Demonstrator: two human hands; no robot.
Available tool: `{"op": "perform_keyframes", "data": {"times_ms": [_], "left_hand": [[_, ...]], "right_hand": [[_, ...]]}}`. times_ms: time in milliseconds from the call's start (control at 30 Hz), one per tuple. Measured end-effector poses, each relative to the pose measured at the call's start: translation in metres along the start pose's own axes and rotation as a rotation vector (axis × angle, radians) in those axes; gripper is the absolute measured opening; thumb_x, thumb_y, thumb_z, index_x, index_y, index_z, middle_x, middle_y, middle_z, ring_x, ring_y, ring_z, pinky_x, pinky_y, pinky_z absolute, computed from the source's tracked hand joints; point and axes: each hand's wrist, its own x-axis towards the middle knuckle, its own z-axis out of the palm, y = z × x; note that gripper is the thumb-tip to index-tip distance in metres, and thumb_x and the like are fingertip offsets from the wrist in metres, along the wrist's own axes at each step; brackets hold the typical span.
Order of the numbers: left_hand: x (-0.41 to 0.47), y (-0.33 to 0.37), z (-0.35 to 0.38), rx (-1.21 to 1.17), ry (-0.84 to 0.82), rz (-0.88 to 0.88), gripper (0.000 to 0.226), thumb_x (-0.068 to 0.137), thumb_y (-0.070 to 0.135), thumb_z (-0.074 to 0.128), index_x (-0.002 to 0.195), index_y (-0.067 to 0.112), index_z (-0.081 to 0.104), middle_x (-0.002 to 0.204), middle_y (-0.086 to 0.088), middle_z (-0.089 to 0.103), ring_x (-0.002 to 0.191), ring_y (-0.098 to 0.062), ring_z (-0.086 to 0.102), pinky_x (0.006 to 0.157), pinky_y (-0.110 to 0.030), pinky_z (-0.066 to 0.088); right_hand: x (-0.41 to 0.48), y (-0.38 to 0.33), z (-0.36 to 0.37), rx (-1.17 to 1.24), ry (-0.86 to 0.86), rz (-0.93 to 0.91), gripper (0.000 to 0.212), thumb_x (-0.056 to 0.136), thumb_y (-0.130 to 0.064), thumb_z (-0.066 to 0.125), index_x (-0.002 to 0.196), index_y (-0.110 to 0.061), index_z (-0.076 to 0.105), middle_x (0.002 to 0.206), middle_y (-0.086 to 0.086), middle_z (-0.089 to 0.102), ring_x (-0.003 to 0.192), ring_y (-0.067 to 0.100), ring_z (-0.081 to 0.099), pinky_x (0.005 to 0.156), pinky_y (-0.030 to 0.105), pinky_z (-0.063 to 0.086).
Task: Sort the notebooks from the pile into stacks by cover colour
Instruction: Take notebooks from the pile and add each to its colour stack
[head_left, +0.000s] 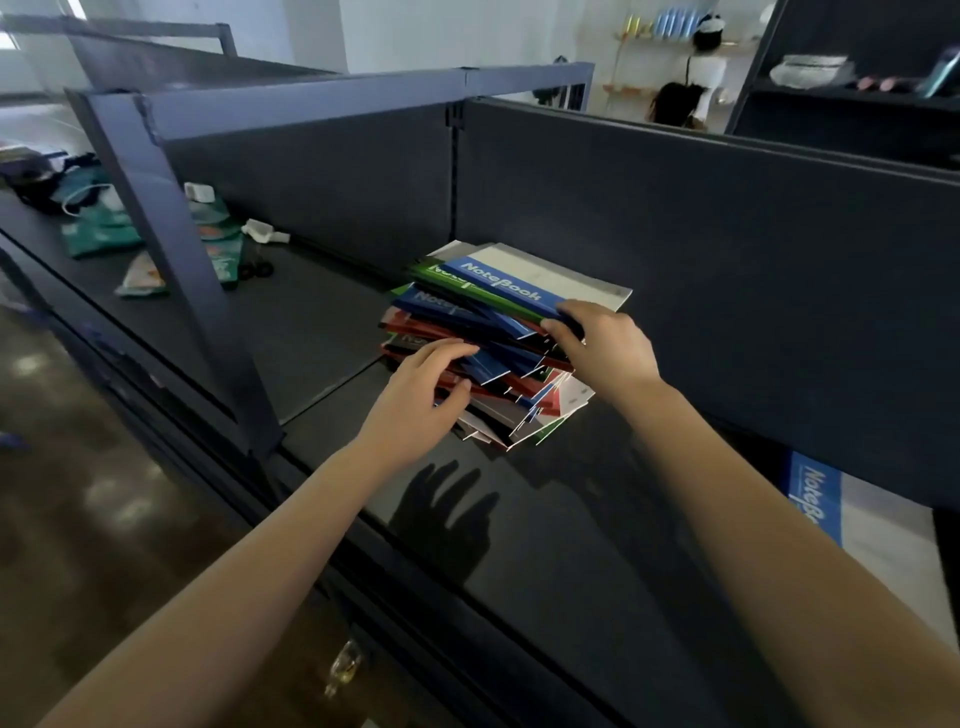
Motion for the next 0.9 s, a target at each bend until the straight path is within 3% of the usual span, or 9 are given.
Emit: {"op": "perform_keyframes", "data": {"times_ms": [200, 400, 533, 633, 733, 800, 900], "left_hand": [[0.021, 0.004, 0.002, -0.038, 0.113, 0.054, 0.047, 0.091, 0.010, 0.057, 0.136, 0.019, 0.047, 0.145, 0.001, 0.041, 0.136, -0.014, 0.033, 0.109, -0.025, 0.029], [0.026, 0.007, 0.007, -0.041, 0.064, 0.040, 0.053, 0.093, 0.013, 0.056, 0.143, 0.020, 0.038, 0.152, 0.003, 0.031, 0.142, -0.010, 0.023, 0.102, -0.011, 0.020], [0.021, 0.003, 0.011, -0.085, 0.056, 0.043, 0.053, 0.093, 0.012, 0.057, 0.142, 0.020, 0.038, 0.151, 0.000, 0.034, 0.141, -0.014, 0.027, 0.108, -0.024, 0.027], [0.014, 0.006, 0.008, -0.142, 0.112, 0.060, 0.052, 0.092, 0.010, 0.056, 0.141, 0.016, 0.039, 0.145, 0.002, 0.039, 0.136, -0.011, 0.034, 0.113, -0.032, 0.032], [0.009, 0.018, 0.004, -0.314, 0.169, -0.035, 0.058, 0.093, 0.007, 0.055, 0.144, 0.018, 0.031, 0.143, 0.004, 0.039, 0.130, -0.010, 0.040, 0.110, -0.032, 0.035], [0.008, 0.028, 0.002, -0.491, 0.213, -0.125, 0.063, 0.096, 0.008, 0.052, 0.148, 0.021, 0.020, 0.146, -0.001, 0.035, 0.125, -0.010, 0.046, 0.105, -0.028, 0.040], [0.008, 0.044, 0.004, -0.685, 0.271, -0.185, 0.069, 0.098, 0.014, 0.050, 0.150, 0.027, 0.006, 0.152, -0.004, 0.028, 0.108, 0.010, 0.053, 0.098, -0.026, 0.046]], "right_hand": [[0.014, -0.001, 0.005, -0.156, 0.070, 0.013, 0.043, 0.098, -0.049, 0.038, 0.112, -0.018, 0.065, 0.103, 0.005, 0.069, 0.092, 0.026, 0.062, 0.075, 0.033, 0.043], [0.025, -0.007, 0.007, -0.174, 0.079, 0.100, 0.044, 0.099, -0.046, 0.038, 0.109, -0.014, 0.066, 0.098, 0.007, 0.069, 0.086, 0.027, 0.064, 0.065, 0.029, 0.041], [0.030, -0.009, 0.007, -0.233, 0.115, 0.098, 0.046, 0.100, -0.045, 0.038, 0.103, -0.009, 0.066, 0.095, 0.009, 0.069, 0.084, 0.031, 0.065, 0.071, 0.035, 0.051], [0.024, -0.016, 0.004, -0.308, 0.153, 0.053, 0.047, 0.102, -0.041, 0.033, 0.100, -0.006, 0.064, 0.092, 0.010, 0.068, 0.082, 0.033, 0.064, 0.067, 0.033, 0.046], [0.009, -0.028, 0.002, -0.351, 0.304, -0.056, 0.044, 0.100, -0.035, 0.041, 0.078, -0.004, 0.064, 0.066, 0.009, 0.063, 0.055, 0.031, 0.061, 0.050, 0.026, 0.035], [-0.002, -0.035, 0.004, -0.366, 0.469, -0.113, 0.044, 0.092, -0.033, 0.050, 0.057, -0.007, 0.060, 0.043, 0.003, 0.051, 0.031, 0.025, 0.047, 0.043, 0.017, 0.024], [-0.022, -0.042, 0.004, -0.340, 0.589, -0.168, 0.044, 0.089, -0.035, 0.042, 0.056, -0.014, 0.063, 0.036, -0.002, 0.045, 0.026, 0.023, 0.042, 0.041, 0.015, 0.022]]}}
